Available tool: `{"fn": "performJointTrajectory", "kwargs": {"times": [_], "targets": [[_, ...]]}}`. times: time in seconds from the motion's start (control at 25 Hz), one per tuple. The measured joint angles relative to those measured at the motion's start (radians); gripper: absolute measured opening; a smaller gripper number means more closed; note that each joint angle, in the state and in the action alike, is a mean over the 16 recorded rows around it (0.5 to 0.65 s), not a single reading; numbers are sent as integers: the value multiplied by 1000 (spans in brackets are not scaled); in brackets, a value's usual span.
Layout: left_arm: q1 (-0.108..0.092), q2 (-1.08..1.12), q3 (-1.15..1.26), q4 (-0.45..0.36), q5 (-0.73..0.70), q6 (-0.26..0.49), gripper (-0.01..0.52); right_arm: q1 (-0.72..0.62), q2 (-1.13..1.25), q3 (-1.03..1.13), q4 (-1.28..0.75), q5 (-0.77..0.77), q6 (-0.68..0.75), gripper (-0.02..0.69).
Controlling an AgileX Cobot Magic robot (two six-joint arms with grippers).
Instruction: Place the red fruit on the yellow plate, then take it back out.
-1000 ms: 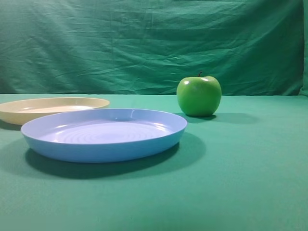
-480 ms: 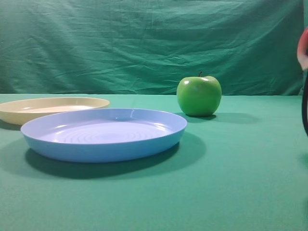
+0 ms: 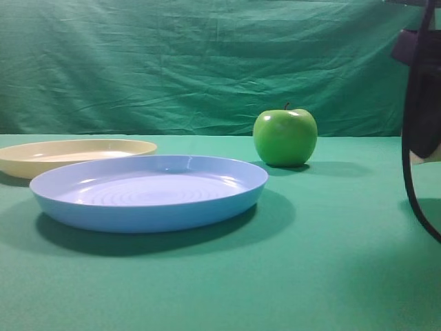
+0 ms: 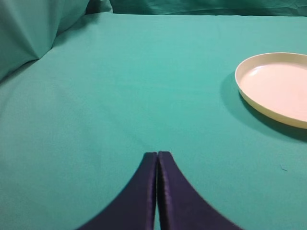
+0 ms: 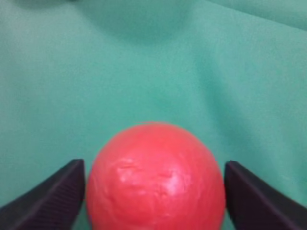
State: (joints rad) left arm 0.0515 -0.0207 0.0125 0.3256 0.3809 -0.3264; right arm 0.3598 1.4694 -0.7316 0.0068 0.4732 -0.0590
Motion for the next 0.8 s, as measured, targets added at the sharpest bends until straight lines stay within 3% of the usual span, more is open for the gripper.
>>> {"fn": "performJointTrajectory", "kwargs": {"times": [0.12, 0.24, 0.56, 0.8], "targets": [[0, 0, 0, 0, 0, 0, 0, 0, -23, -52, -6, 67, 0, 621], [0, 0, 0, 0, 0, 0, 0, 0, -61, -113, -12, 147, 0, 581], [0, 0, 0, 0, 0, 0, 0, 0, -251, -261, -19, 365, 0, 282], [0, 0, 0, 0, 0, 0, 0, 0, -444, -275, -5, 442, -2, 70]]}}
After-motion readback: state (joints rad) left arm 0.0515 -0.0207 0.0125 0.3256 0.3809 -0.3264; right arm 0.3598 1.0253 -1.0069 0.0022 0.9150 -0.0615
